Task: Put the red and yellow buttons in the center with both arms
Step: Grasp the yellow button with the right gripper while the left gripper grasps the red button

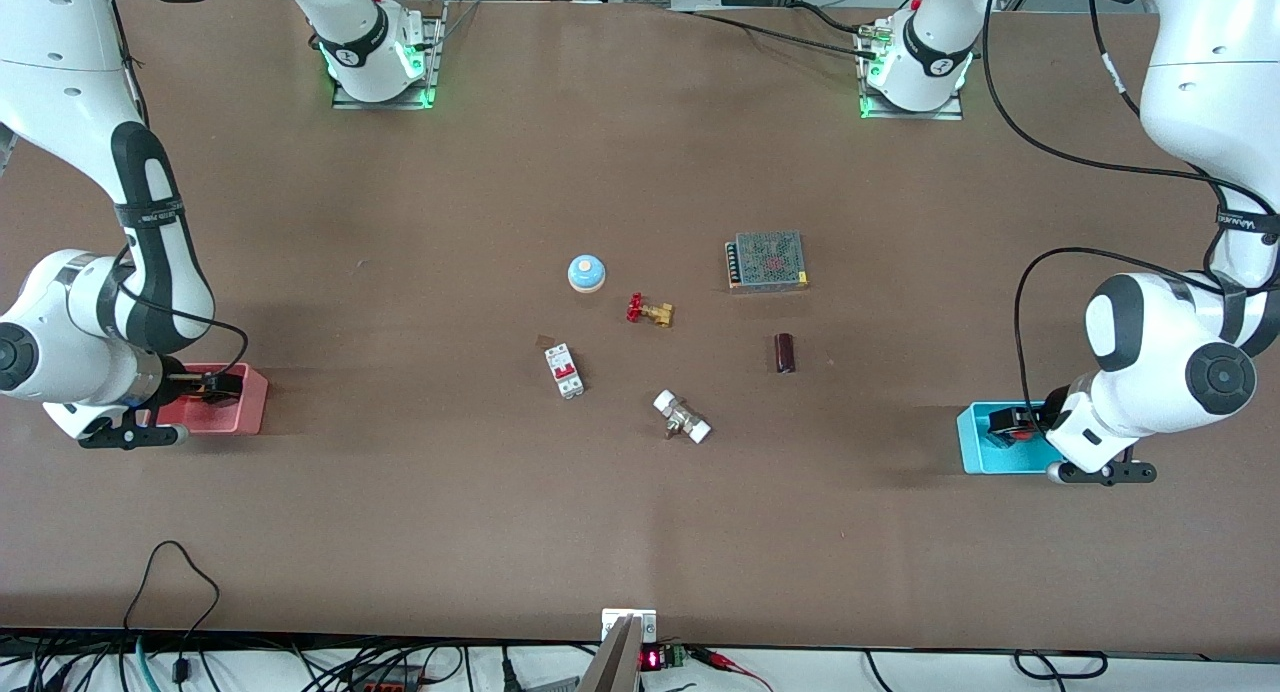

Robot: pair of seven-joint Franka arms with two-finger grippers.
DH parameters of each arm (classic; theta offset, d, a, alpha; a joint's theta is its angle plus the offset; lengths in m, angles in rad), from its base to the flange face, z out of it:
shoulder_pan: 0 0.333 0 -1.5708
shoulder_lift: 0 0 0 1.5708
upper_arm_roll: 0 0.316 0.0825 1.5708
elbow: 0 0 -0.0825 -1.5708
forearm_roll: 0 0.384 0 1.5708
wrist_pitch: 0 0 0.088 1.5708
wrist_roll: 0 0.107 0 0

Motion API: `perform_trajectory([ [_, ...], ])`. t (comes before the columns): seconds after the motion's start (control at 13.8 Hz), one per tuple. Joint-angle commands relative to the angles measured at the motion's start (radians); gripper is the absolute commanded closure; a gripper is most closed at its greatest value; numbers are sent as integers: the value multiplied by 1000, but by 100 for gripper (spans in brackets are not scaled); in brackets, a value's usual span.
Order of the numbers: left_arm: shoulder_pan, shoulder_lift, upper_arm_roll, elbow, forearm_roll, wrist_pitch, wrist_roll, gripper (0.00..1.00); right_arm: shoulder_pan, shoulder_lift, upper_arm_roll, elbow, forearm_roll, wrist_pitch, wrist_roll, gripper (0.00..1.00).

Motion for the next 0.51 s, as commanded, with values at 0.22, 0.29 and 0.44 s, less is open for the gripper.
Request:
perform_trajectory([
  [0.22,-5,16,1,20,29,1,-16,42,-14,17,8,10,5,-4,-21,8],
  [0.29,-4,16,1,20,29,1,-16,50,-14,17,9,10,5,-10,-20,15],
  [0.44,-4,14,1,22,29,-1,-17,67,-14,15,9,12,5,-14,-20,32],
])
